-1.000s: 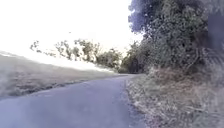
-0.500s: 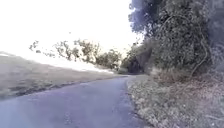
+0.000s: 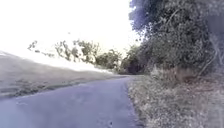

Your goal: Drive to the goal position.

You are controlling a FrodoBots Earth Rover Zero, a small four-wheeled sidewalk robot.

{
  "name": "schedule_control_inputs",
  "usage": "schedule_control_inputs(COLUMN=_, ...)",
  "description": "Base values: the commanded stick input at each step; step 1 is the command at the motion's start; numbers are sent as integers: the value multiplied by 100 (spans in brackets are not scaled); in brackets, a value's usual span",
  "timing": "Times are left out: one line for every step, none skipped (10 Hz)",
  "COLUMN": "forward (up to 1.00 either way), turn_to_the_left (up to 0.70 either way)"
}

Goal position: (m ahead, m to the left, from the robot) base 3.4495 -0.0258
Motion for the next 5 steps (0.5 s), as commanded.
schedule_control_inputs(forward=70, turn_to_the_left=0)
schedule_control_inputs(forward=70, turn_to_the_left=0)
schedule_control_inputs(forward=70, turn_to_the_left=0)
schedule_control_inputs(forward=70, turn_to_the_left=0)
schedule_control_inputs(forward=70, turn_to_the_left=0)
